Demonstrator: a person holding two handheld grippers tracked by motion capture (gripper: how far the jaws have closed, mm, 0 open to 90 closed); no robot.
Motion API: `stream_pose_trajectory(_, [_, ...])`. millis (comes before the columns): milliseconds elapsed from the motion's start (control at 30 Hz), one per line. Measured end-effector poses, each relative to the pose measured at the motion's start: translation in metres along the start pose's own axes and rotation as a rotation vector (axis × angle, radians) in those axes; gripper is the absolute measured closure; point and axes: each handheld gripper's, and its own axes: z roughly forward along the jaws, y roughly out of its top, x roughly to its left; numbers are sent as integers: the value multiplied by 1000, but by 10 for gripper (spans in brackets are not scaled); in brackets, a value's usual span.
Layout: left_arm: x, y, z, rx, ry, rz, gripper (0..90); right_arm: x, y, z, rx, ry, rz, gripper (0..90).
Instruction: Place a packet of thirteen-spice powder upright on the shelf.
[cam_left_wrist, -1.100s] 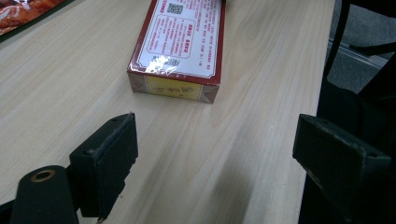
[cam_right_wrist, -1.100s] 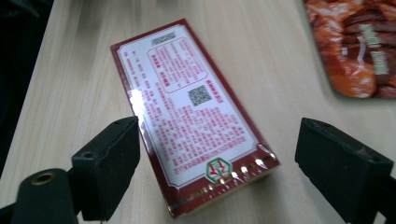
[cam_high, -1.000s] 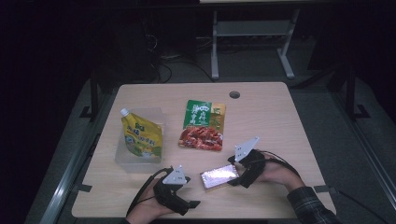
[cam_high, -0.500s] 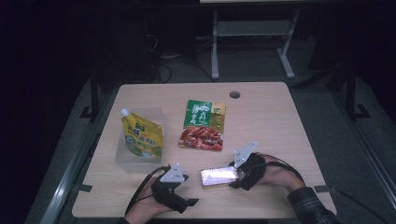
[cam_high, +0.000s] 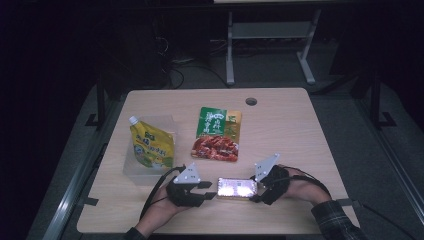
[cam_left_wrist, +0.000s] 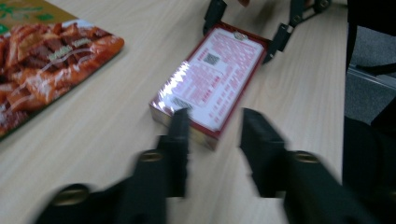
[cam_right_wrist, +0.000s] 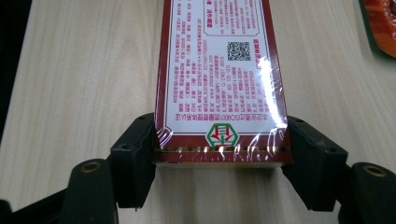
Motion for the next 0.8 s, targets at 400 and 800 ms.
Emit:
stream_pose_trajectory(400, [17, 10, 36, 59, -13, -1, 896, 4, 4, -10, -2, -1, 6, 320])
stream_pose_trajectory(800, [18, 10, 39, 57, -40, -17, 897, 9, 16, -28, -55, -11, 9, 321])
